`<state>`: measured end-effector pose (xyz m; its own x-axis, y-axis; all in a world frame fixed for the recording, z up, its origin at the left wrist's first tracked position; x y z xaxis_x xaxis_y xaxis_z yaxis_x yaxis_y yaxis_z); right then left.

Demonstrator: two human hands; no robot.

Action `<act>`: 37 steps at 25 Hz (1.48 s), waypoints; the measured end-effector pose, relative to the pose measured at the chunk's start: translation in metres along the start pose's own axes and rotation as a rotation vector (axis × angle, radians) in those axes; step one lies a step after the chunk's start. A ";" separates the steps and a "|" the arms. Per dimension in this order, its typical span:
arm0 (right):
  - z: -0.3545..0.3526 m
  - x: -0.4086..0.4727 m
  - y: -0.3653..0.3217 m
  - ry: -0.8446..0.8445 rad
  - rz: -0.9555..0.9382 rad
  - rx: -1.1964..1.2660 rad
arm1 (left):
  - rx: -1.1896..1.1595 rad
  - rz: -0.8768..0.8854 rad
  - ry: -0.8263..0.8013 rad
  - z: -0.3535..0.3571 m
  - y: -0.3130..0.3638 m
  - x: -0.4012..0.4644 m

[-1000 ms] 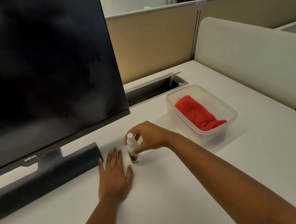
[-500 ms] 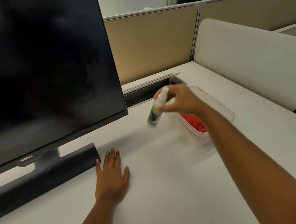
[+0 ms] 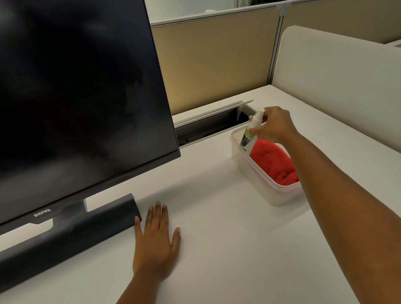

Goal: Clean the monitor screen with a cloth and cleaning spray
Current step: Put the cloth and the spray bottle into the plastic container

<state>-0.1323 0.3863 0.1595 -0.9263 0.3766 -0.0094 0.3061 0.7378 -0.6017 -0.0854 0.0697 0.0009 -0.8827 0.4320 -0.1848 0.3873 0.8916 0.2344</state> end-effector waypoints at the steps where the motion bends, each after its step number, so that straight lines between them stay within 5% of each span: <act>1: 0.006 0.002 0.004 -0.014 0.037 0.009 | -0.007 0.000 0.000 0.000 0.000 0.000; 20: 0.039 0.010 0.011 -0.263 -0.040 0.002 | -0.044 0.003 0.019 0.001 -0.001 0.001; 23: 0.018 0.006 0.029 -0.291 -0.004 -0.301 | -0.023 0.005 0.023 0.002 -0.002 0.001; 28: 0.043 -0.020 0.061 -0.758 0.188 -0.660 | -0.025 0.017 0.039 0.003 -0.002 0.002; 37: 0.057 -0.025 0.067 -0.748 0.146 -0.742 | 0.026 -0.004 0.063 0.001 0.001 0.000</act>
<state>-0.1008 0.3942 0.0741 -0.6921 0.2353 -0.6824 0.2492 0.9651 0.0800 -0.0845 0.0706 0.0007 -0.8987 0.4202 -0.1251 0.3903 0.8967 0.2087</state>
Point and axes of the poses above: each hand's wrist, its own x-axis towards the middle knuckle, its own z-axis out of the palm, y = z × x, the point moved 5 cm from there along x, towards the middle knuckle, and after that the axes turned 11 degrees about -y, right-handed, at the moved point
